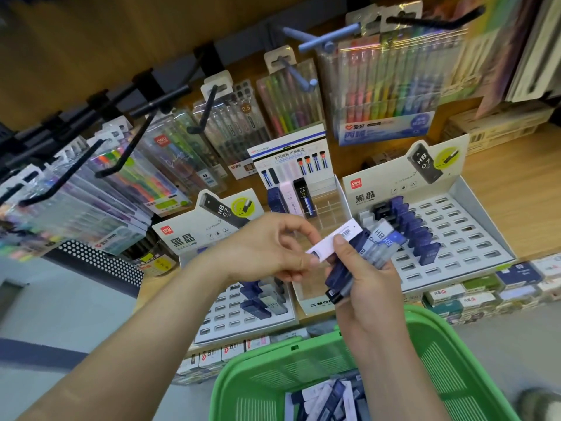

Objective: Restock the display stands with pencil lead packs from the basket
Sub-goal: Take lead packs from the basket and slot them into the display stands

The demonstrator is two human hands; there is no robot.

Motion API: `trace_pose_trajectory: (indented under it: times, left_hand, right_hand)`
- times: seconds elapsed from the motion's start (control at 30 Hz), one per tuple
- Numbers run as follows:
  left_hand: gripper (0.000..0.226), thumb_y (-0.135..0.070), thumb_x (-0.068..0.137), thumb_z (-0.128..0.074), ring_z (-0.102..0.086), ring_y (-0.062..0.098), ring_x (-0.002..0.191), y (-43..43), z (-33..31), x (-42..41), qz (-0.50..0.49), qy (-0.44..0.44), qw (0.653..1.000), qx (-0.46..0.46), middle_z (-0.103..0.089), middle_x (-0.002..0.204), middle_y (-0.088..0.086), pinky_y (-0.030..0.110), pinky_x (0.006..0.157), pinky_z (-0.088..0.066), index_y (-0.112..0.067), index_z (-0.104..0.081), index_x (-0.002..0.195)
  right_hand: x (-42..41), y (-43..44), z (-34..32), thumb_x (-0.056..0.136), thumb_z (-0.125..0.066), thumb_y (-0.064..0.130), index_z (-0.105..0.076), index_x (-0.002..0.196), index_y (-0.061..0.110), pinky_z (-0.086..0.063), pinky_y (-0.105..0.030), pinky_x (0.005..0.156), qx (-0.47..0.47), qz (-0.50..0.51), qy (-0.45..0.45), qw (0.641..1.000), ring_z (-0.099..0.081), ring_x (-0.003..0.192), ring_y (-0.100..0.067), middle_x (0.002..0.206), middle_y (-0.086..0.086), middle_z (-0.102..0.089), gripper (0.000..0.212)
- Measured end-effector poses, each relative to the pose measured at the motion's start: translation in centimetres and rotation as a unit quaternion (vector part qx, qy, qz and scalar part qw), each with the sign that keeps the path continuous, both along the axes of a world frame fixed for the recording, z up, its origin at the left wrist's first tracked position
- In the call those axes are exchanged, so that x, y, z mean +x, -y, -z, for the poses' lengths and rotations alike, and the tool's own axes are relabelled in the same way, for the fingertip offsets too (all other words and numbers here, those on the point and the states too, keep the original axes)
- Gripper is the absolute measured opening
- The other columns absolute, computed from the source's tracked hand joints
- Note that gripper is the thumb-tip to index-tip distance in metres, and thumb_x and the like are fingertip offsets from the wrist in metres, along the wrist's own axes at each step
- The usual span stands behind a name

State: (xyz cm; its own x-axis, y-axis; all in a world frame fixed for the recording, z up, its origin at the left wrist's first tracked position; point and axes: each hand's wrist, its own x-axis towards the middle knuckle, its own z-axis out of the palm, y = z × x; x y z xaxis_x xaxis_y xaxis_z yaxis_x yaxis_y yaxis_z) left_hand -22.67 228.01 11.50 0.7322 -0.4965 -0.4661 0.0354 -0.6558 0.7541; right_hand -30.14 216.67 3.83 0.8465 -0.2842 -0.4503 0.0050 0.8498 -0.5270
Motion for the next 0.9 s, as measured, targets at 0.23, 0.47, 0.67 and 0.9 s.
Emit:
trace_pose_trajectory:
  times: [0.23, 0.47, 0.67, 0.9]
  left_hand:
    - [0.008, -0.016, 0.082, -0.075, -0.067, 0.025, 0.063, -0.8, -0.4, 2.2, -0.187, 0.245, 0.951, -0.003, -0.069, 0.066, 0.004, 0.045, 0.073, -0.059, -0.021, -0.069, 0.083]
    - [0.016, -0.026, 0.088, -0.067, -0.062, 0.015, 0.082, -0.6, 0.5, 3.7, -0.122, 0.488, 0.850, 0.153, -0.069, 0.087, -0.006, 0.028, 0.081, -0.050, -0.026, -0.074, 0.102]
    - [0.024, -0.023, 0.092, -0.062, -0.060, 0.022, 0.091, 0.1, 1.8, 3.9, -0.061, 0.526, 0.823, 0.207, -0.067, 0.098, 0.002, 0.028, 0.079, -0.044, -0.017, -0.067, 0.114]
    - [0.020, -0.025, 0.092, -0.062, -0.061, 0.026, 0.101, 1.8, -0.2, 5.9, -0.032, 0.490, 0.826, 0.276, -0.070, 0.107, 0.003, 0.034, 0.089, -0.048, -0.019, -0.072, 0.108]
  right_hand:
    - [-0.2, 0.3, 0.2, 0.084, -0.072, 0.011, -0.060, 0.115, 0.000, -0.049, -0.020, 0.049, 0.012, 0.022, 0.007, 1.000, -0.059, 0.056, -0.011, 0.069, -0.003, -0.063, 0.034]
    - [-0.4, 0.1, 0.7, 0.088, -0.068, 0.009, -0.061, 0.104, 0.002, -0.049, -0.022, 0.048, 0.022, 0.007, 0.012, 1.000, -0.057, 0.057, -0.012, 0.072, -0.005, -0.062, 0.019]
    - [-0.3, 0.2, 0.4, 0.087, -0.068, 0.009, -0.061, 0.108, 0.000, -0.049, -0.022, 0.047, 0.030, -0.004, 0.014, 0.999, -0.057, 0.055, -0.013, 0.073, -0.007, -0.062, 0.024]
    - [-0.2, 0.4, 0.3, 0.084, -0.069, 0.013, -0.061, 0.113, -0.004, -0.050, -0.021, 0.047, 0.038, -0.014, 0.006, 0.999, -0.058, 0.055, -0.012, 0.074, -0.008, -0.063, 0.035]
